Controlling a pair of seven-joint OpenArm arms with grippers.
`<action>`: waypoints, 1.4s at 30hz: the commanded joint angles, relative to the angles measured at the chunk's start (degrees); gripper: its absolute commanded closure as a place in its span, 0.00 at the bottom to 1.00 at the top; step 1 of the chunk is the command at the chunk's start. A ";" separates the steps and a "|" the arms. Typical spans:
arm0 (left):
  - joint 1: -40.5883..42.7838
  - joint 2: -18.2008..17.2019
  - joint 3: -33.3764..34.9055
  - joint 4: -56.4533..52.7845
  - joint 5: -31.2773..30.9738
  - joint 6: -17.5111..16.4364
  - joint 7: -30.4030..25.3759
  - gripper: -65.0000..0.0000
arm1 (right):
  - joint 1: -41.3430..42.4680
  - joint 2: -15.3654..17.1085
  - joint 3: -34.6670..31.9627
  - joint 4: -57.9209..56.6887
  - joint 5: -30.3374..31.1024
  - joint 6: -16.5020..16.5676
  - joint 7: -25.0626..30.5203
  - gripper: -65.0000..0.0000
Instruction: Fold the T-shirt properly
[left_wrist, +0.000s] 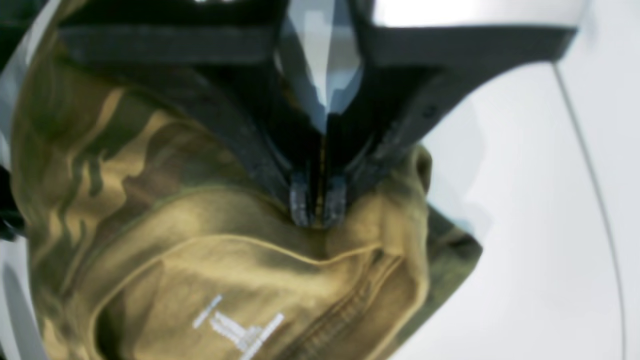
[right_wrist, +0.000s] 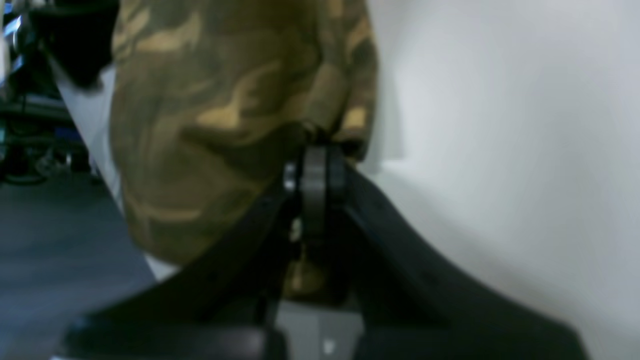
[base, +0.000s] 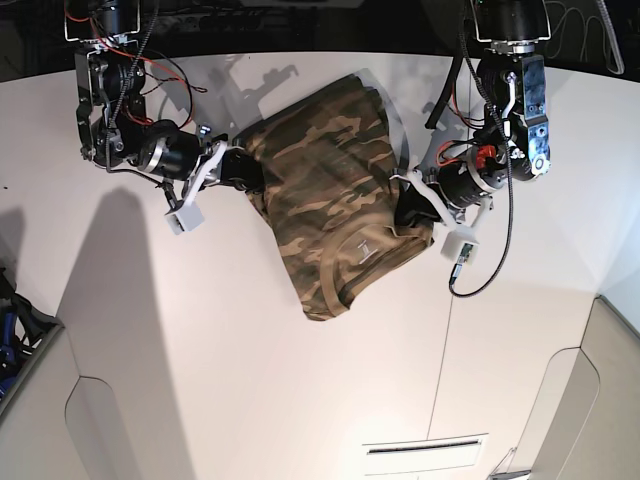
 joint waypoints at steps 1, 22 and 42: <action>-0.98 -0.20 -0.07 0.63 -0.46 0.04 -0.31 0.93 | -0.81 0.26 -0.02 1.49 0.66 0.02 -1.31 1.00; -6.21 -1.33 5.81 0.70 2.60 3.43 -0.50 0.93 | -4.33 -6.82 -0.02 4.33 4.50 0.09 -5.49 1.00; 5.44 -7.87 -1.77 19.47 -2.14 3.37 2.60 0.93 | -4.48 1.07 0.09 20.81 4.35 0.00 -13.75 1.00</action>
